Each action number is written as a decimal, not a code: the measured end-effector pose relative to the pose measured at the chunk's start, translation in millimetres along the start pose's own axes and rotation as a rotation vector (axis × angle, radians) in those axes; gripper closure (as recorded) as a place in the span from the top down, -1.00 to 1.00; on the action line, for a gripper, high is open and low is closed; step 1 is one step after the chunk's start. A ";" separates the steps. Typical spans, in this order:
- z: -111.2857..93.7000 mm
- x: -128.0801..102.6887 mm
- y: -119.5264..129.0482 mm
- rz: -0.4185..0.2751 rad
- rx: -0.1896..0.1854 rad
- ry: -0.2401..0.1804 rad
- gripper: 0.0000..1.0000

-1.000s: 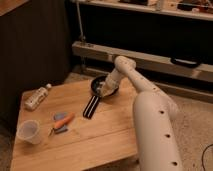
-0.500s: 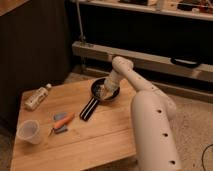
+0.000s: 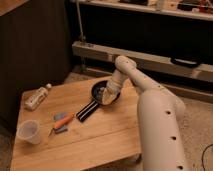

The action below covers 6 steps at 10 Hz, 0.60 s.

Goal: Push the ceramic bowl across the table

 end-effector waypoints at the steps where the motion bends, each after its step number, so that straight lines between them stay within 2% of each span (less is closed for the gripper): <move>1: 2.8 -2.3 5.4 0.008 0.004 0.001 -1.00; 4: -8.8 1.4 1.9 0.019 0.050 0.011 -1.00; 6: -27.9 6.6 -9.7 0.017 0.104 0.031 -1.00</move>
